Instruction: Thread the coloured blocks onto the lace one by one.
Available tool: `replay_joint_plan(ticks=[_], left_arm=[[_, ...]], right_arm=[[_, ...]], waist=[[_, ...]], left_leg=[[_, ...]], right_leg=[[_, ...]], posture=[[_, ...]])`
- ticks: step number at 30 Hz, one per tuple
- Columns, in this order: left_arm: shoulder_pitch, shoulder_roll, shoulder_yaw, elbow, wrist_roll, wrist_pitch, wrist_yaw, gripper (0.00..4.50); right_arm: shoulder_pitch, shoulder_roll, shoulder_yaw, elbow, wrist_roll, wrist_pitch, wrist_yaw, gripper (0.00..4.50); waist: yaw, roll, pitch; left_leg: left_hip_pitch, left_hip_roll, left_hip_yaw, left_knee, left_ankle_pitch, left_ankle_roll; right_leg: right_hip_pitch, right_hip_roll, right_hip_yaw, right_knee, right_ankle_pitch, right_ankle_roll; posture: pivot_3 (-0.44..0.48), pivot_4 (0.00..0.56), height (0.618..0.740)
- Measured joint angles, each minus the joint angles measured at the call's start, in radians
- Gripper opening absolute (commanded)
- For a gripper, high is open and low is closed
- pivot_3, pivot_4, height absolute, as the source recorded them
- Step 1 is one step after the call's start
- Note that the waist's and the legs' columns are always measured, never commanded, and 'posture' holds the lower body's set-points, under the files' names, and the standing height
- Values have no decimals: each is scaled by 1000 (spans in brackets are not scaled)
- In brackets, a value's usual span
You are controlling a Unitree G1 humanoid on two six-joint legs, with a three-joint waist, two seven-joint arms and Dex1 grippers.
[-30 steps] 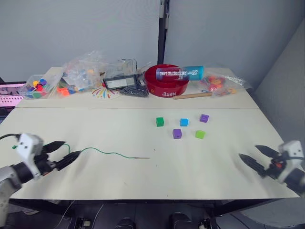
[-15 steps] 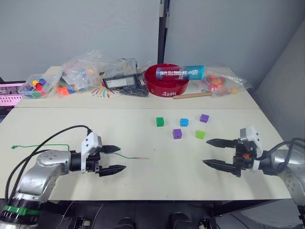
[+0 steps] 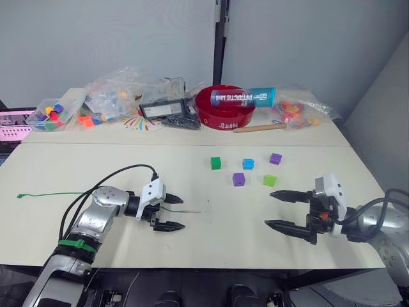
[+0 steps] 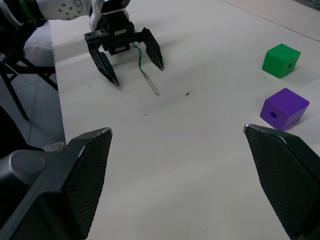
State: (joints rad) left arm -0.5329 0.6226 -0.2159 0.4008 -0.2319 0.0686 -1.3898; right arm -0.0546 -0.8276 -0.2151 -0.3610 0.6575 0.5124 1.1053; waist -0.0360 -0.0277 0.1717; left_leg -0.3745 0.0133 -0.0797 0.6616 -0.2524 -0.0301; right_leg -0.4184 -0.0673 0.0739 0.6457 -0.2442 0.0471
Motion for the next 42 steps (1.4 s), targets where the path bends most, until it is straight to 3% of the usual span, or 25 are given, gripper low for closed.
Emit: replay_joint_plan(ticks=[4,6,8,13,23,28,35,42], left_arm=[[-43,-21,-6,81,20,-22,-24,3053],[-54,-24,-8,113,36,-59,-35,2137],[-57,-24,-8,121,42,-73,-37,1703],[-58,-28,-12,129,65,-124,-42,54],[-57,-38,-3,117,72,-120,-44,19],[-19,-18,-1,6,71,-52,-37,19],[60,66,38,-242,31,109,-12,19],[106,85,54,-332,14,173,34,19]], right_arm=[[9,12,-9,-18,16,0,-21,4500],[24,14,-9,-22,18,0,-32,4500],[26,15,-10,-23,19,0,-38,4500],[34,20,-16,-23,19,-5,-48,4500],[34,34,-16,-22,15,-12,-65,4500],[40,61,-22,-22,9,-19,-109,4500],[71,182,-34,-37,-76,-38,-320,4500],[71,334,22,-82,-215,-37,-583,4500]], waist=[[0,0,0],[-3,0,0],[-5,0,0],[-5,0,0],[-3,0,-1],[-4,0,0],[-6,0,0],[-6,0,0]], left_leg=[[3,0,0,0,0,0],[3,0,0,0,-1,1],[3,0,0,0,-1,1],[4,0,0,0,-1,1],[6,0,-1,0,-1,2],[6,1,-1,0,-1,2],[5,1,-1,0,-1,2],[4,1,-1,0,-1,1]], right_leg=[[3,0,0,0,0,0],[3,0,0,0,0,0],[3,0,0,0,0,0],[4,0,0,0,0,0],[9,0,-1,-3,0,0],[8,1,-1,-3,0,0],[7,1,0,-2,0,0],[5,1,0,-2,0,0]], posture=[[0,150,740],[0,150,740],[0,150,740],[0,150,740],[0,150,740],[0,150,740],[0,150,740],[0,150,740]])
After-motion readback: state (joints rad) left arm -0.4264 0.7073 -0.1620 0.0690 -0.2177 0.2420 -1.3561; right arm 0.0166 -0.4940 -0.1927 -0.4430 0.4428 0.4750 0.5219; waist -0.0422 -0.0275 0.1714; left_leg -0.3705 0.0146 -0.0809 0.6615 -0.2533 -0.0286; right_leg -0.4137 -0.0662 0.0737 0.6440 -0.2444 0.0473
